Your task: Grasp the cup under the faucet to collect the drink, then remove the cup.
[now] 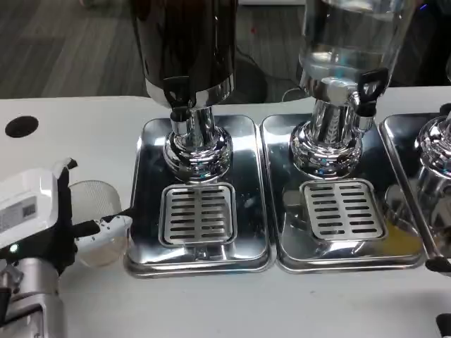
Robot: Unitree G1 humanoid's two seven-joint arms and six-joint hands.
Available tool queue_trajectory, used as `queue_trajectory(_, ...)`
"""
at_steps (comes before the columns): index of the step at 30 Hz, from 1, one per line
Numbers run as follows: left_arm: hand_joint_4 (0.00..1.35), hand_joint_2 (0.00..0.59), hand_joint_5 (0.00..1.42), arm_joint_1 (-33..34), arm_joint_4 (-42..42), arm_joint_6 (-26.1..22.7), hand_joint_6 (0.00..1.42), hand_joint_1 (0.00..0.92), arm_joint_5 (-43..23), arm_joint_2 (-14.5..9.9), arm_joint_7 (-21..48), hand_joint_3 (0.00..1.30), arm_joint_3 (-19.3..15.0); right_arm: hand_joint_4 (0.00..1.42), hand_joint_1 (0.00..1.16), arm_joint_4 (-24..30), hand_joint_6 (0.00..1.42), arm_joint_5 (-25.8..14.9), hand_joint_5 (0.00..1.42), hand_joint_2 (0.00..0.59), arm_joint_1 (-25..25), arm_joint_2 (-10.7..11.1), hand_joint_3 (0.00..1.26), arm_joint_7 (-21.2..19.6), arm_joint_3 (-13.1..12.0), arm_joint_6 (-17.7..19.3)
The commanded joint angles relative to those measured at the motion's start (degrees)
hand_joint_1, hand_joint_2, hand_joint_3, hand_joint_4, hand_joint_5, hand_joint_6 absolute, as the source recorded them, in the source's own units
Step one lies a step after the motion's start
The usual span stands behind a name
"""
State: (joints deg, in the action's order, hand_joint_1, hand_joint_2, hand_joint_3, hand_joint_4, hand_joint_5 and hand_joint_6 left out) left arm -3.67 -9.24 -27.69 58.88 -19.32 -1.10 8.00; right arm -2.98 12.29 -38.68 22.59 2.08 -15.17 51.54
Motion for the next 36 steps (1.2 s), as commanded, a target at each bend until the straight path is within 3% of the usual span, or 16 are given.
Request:
queue_trajectory(1, 0.32, 0.062, 0.7, -0.7, -0.9, -0.7, 1.0, 0.362, -0.1, -0.5, 1.2, 0.3, 0.3, 0.22, 0.62, -0.2, 0.02, -1.3, 0.17, 0.397, -0.5, 0.5, 0.31, 0.7, -0.4, 1.6)
queue_trajectory(11, 0.39, 0.069, 0.77, -1.3, -2.0, -1.3, 1.07, 0.36, -0.1, -0.5, 1.8, 0.38, 0.4, 0.22, 0.61, -1.2, 0.02, -1.9, 0.17, 0.392, -0.7, 0.4, 0.31, 1.3, -0.4, 3.5)
queue_trajectory(23, 0.66, 0.12, 0.96, -3.1, -3.2, 0.1, 1.23, 0.406, -0.8, 1.8, -4.2, 0.61, 0.1, 0.21, 0.61, -2.6, 0.02, -2.4, 0.17, 0.386, -1.1, 0.6, 0.3, 2.0, -0.4, 5.6)
queue_trajectory(36, 0.68, 0.11, 0.98, -5.2, -10.3, 1.9, 1.26, 0.414, -2.4, 2.8, -7.5, 0.63, -1.7, 0.21, 0.59, -4.5, 0.01, -3.0, 0.17, 0.378, -0.8, 0.9, 0.29, 2.7, 0.1, 7.1)
